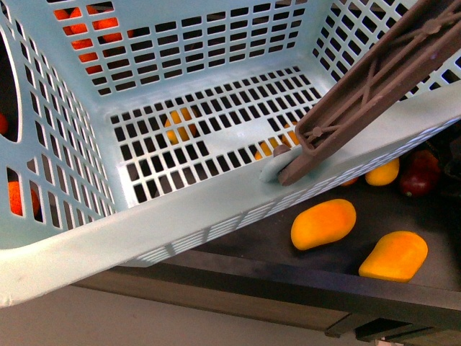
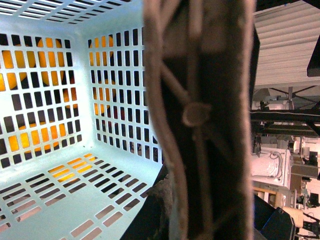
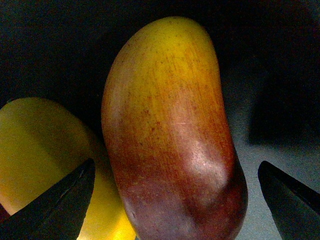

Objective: Pick mango and avocado into basket

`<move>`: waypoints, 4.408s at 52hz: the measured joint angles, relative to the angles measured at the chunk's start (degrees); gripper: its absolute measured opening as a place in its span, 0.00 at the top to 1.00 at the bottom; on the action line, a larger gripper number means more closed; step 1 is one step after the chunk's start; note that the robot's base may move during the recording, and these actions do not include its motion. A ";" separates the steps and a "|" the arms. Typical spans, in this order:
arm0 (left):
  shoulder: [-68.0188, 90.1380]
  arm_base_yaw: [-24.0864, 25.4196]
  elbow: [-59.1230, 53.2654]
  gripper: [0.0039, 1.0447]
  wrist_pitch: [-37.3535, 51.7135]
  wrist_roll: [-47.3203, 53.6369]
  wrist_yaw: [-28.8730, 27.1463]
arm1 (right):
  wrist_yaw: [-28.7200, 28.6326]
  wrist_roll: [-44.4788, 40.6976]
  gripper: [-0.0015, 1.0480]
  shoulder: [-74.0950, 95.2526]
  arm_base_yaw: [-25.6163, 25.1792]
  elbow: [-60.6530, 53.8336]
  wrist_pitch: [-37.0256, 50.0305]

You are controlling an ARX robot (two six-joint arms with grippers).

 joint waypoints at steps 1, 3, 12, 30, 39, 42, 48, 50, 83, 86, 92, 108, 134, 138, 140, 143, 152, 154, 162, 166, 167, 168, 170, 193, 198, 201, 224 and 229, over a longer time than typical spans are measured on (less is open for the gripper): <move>0.00 0.00 0.00 0.96 0.00 0.00 0.00 | -0.02 0.00 0.08 0.13 0.09 0.17 -0.09; 0.00 0.00 0.00 0.96 0.00 0.00 -0.02 | 0.00 0.00 0.08 0.39 0.17 0.46 -0.28; -0.02 0.00 0.00 0.96 0.00 0.00 0.00 | 0.00 0.13 0.09 1.01 0.24 0.85 -0.22; 0.00 0.00 0.00 0.96 0.00 -0.02 0.11 | 0.20 -0.04 0.41 1.81 -0.39 0.15 0.70; -0.02 0.00 0.00 0.96 0.00 0.00 0.07 | 0.24 -0.24 0.42 1.20 -0.66 -1.44 2.16; -0.02 0.00 0.00 0.96 0.00 0.00 0.02 | 0.24 -0.70 0.42 0.52 -0.77 -2.78 3.15; 0.00 0.00 0.00 0.96 0.00 0.00 0.02 | -0.46 -1.57 0.42 -0.90 -1.07 -5.60 5.14; 0.00 0.00 0.00 0.96 0.00 0.00 0.02 | -0.44 -2.14 0.42 -1.68 -1.11 -7.06 6.10; -0.02 0.00 0.00 0.96 0.00 0.00 -0.04 | -8.13 -10.19 0.43 -40.79 -6.84 -46.18 24.83; 0.00 0.00 0.00 0.96 0.00 0.00 -0.02 | -7.45 -11.91 0.43 -46.64 -7.37 -48.54 24.65; 0.00 0.00 0.00 0.96 0.00 0.00 0.07 | -7.04 -14.32 0.43 -57.55 -7.32 -50.56 23.41; 0.00 0.00 0.00 0.96 0.00 0.00 -0.02 | -8.13 -14.84 0.43 -76.65 -2.14 -50.82 18.23; 0.00 0.00 0.00 0.96 0.00 0.02 -0.07 | 0.94 -14.93 0.43 -84.80 25.62 -51.65 16.35; 0.00 0.00 0.00 0.96 0.00 0.02 -0.04 | 1.86 -14.93 0.43 -83.84 28.04 -52.00 16.94; 0.00 0.00 0.00 0.96 0.00 0.02 0.00 | 2.27 -14.93 0.43 -83.27 29.11 -52.22 17.16; 0.00 0.00 0.00 0.96 0.00 0.00 0.15 | 2.75 -14.97 0.43 -82.29 30.62 -52.61 17.55; 0.04 0.00 0.00 0.96 0.00 0.37 -0.17 | 4.13 -14.64 0.21 -81.09 32.20 -53.35 17.97; 0.04 0.00 0.02 0.96 0.00 0.44 -0.31 | 4.79 -14.62 0.13 -81.09 32.09 -53.42 18.14; 0.39 0.00 0.02 0.96 -0.04 0.33 0.11 | 8.31 -14.53 0.08 -82.97 29.66 -54.88 18.40; 0.39 0.00 0.02 0.96 -0.02 0.28 0.04 | 9.09 -14.38 0.08 -84.83 28.02 -55.47 17.42; 0.39 0.00 0.02 0.96 -0.02 0.37 -0.24 | 9.55 -14.29 0.08 -85.53 27.41 -55.67 16.98; 0.39 0.00 0.02 0.96 -0.02 0.46 -0.31 | 10.10 -14.25 0.08 -86.23 26.75 -55.89 16.55; 0.39 0.00 0.02 0.96 -0.02 0.46 -0.39 | 10.84 -14.25 0.08 -87.34 25.77 -56.26 15.82; 0.39 0.02 0.02 0.96 -0.02 0.35 -0.07 | 14.99 -33.42 0.40 -96.43 17.62 -71.58 37.88; 0.39 0.02 0.02 0.96 -0.02 0.44 -0.46 | 12.37 -37.13 0.60 -100.72 14.60 -76.48 38.69; 0.39 0.02 0.02 0.96 -0.02 0.42 -0.24 | 10.93 -37.77 0.72 -102.73 13.09 -78.93 38.69; 0.39 0.02 0.02 0.96 -0.02 0.42 -0.09 | 7.08 -38.99 0.70 -110.46 8.81 -84.91 37.24; 0.39 0.02 0.02 0.96 -0.02 0.37 -0.02 | 7.02 -38.99 0.57 -110.46 8.81 -84.91 37.24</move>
